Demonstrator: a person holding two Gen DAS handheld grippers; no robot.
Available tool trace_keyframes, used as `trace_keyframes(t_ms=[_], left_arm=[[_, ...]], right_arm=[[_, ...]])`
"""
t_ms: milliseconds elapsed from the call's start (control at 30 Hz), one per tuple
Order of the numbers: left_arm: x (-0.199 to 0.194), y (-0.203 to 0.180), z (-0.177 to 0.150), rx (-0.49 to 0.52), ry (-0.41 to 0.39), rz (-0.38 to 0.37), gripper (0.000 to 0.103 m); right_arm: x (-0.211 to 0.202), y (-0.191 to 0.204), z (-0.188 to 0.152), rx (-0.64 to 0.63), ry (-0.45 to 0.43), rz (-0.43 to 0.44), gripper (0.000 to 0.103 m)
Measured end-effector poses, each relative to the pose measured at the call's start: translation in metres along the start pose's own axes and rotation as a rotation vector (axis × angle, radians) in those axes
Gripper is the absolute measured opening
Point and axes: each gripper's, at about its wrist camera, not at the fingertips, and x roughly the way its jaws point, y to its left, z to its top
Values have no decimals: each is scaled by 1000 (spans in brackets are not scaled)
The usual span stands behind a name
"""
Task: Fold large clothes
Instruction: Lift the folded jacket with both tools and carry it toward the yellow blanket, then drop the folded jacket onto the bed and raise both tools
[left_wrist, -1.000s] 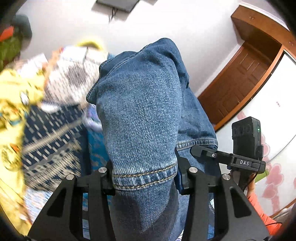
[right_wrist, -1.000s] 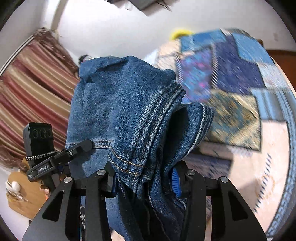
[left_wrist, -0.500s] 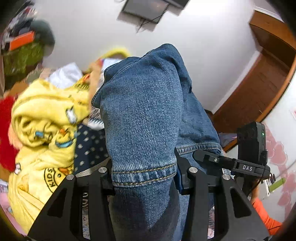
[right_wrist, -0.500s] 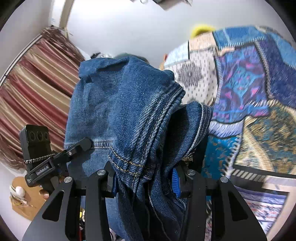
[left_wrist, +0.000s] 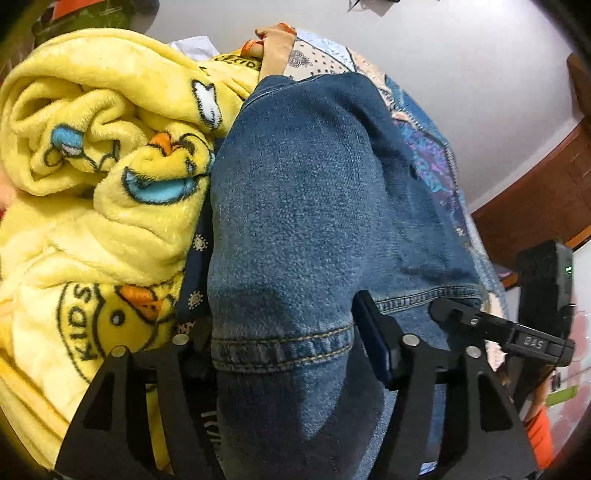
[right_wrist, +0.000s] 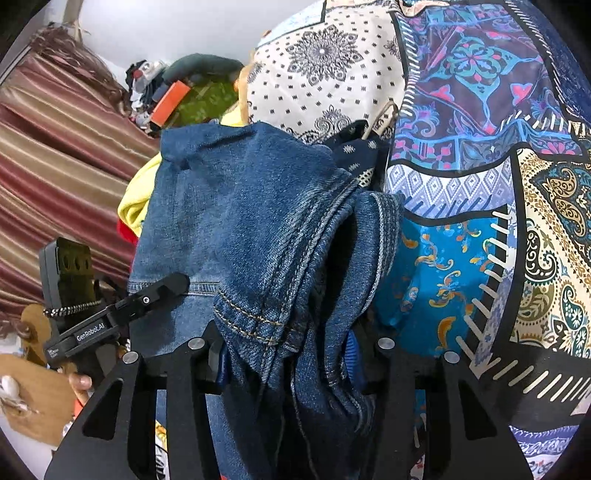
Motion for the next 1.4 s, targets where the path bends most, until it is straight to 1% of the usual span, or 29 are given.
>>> trace_keyframes(t_ms=[67, 100, 133, 167, 267, 300, 367, 433, 500, 567, 633, 700, 833, 900, 933, 967, 1067, 1100, 1167, 1233, 1267, 1300, 1367, 1400], left_arm=[[-1, -9, -1, 44, -14, 73, 69], [-4, -12, -2, 59, -18, 100, 74], [-6, -16, -5, 84, -19, 140, 77], [-8, -22, -11, 115, -14, 182, 82], [-14, -30, -29, 179, -9, 234, 92], [-17, -31, -34, 185, -5, 239, 93], [-25, -34, -52, 194, 8, 260, 94], [-33, -35, -67, 201, -7, 267, 95], [-41, -40, -83, 212, 27, 290, 96], [-46, -43, -95, 226, 36, 317, 96], [-57, -50, -106, 241, 29, 338, 96], [-71, -58, -110, 244, 9, 342, 96], [-118, -81, -112, 238, -94, 323, 96], [-151, -96, -115, 243, -169, 309, 96], [-174, -107, -119, 248, -224, 293, 96], [-185, -115, -117, 251, -258, 284, 96], [-238, -142, -127, 266, -398, 243, 96], [-249, -148, -130, 273, -432, 237, 96], [-283, -167, -146, 298, -533, 236, 96], [-308, -182, -161, 318, -607, 228, 96], [-325, -191, -173, 328, -659, 219, 96], [-333, -195, -177, 332, -685, 215, 96], [-357, -209, -200, 350, -770, 217, 96], [-364, -212, -206, 354, -794, 219, 96]], right_arm=[[-9, 8, -6, -35, -7, -47, 49], [-11, 13, -9, -53, -15, -72, 51], [-16, 18, -15, -78, -19, -107, 55], [-20, 22, -19, -105, -20, -147, 62], [-24, 26, -30, -162, -4, -225, 75], [-28, 26, -37, -180, 1, -239, 76], [-35, 24, -47, -189, 3, -259, 83], [-44, 20, -60, -190, 9, -282, 84], [-51, 17, -69, -185, 15, -294, 84], [-60, 15, -79, -174, 24, -306, 84], [-70, 18, -87, -172, 37, -306, 84], [-82, 25, -92, -183, 21, -306, 84], [-125, 57, -101, -224, -72, -270, 84], [-150, 76, -105, -255, -135, -252, 84], [-165, 88, -109, -276, -173, -243, 84], [-177, 99, -112, -296, -207, -236, 84], [-221, 133, -127, -357, -325, -202, 84], [-240, 146, -134, -379, -376, -183, 84], [-262, 164, -144, -406, -448, -159, 84], [-290, 181, -161, -437, -535, -131, 84], [-301, 189, -169, -451, -572, -120, 84], [-313, 196, -179, -467, -612, -109, 84], [-335, 211, -201, -503, -691, -93, 84], [-341, 216, -209, -516, -717, -88, 84]])
